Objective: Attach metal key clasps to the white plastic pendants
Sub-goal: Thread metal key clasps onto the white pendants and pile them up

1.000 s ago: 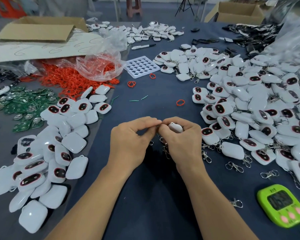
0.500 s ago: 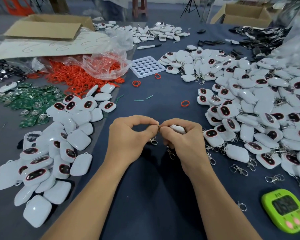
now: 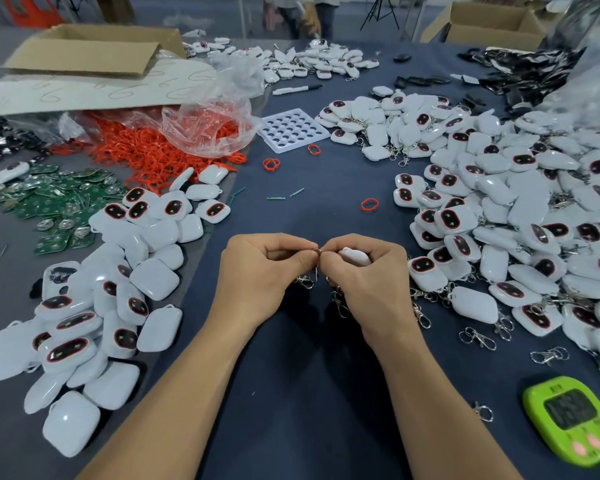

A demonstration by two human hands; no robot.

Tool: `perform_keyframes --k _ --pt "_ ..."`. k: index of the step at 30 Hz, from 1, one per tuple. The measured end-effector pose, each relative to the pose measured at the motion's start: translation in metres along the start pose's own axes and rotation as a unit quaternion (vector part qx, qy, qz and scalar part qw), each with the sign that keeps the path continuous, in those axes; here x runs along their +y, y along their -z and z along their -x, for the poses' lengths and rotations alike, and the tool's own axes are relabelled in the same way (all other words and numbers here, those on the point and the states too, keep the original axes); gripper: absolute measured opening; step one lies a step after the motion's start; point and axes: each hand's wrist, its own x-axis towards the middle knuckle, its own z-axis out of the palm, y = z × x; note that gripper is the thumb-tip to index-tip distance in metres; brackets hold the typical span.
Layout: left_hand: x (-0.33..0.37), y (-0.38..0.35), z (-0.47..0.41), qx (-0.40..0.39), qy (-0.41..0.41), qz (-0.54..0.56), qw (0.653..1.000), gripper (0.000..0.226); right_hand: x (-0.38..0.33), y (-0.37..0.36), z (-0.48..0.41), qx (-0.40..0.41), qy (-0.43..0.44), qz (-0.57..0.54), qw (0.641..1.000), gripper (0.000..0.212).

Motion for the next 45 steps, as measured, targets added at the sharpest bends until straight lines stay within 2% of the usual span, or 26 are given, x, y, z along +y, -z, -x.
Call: perform_keyframes --k 6,10,14,21,35,38,40,42,43,45 --pt "0.001 0.004 0.001 -0.034 0.012 0.012 0.999 0.022 0.0 0.0 -0.002 0.012 -0.019 -0.031 0.999 0.008" --pt "0.001 0.002 0.001 -0.037 0.012 0.004 0.999 0.01 -0.002 0.002 -0.002 -0.002 -0.034 -0.048 0.998 0.009" --pt "0.001 0.004 0.002 -0.055 0.009 -0.001 0.998 0.016 -0.002 0.003 -0.003 -0.03 -0.041 -0.022 0.998 0.01" --pt "0.002 0.006 0.001 -0.081 0.026 0.009 0.996 0.01 -0.002 0.005 -0.004 -0.056 -0.048 -0.011 0.997 0.012" --pt "0.0 0.004 0.001 -0.088 0.009 -0.026 0.996 0.013 -0.004 0.009 -0.003 -0.103 -0.036 -0.004 0.994 0.015" --pt "0.001 0.003 0.001 -0.033 -0.011 -0.04 0.999 0.012 -0.001 0.006 -0.003 -0.077 -0.034 0.017 0.996 0.028" --pt "0.0 0.004 -0.001 0.086 -0.03 -0.087 0.992 0.012 0.002 0.005 -0.004 -0.056 -0.05 0.023 0.997 0.036" --pt "-0.001 0.005 -0.008 0.197 -0.041 -0.208 0.957 0.006 0.004 0.004 -0.007 -0.035 -0.072 0.013 0.997 0.032" --pt "-0.001 0.004 -0.012 0.214 -0.047 -0.276 0.936 0.007 0.005 0.004 -0.008 -0.028 -0.078 0.006 0.997 0.029" --pt "-0.001 -0.001 -0.018 0.169 -0.063 -0.38 0.907 0.009 0.006 0.004 -0.009 -0.018 -0.072 -0.01 0.997 0.023"
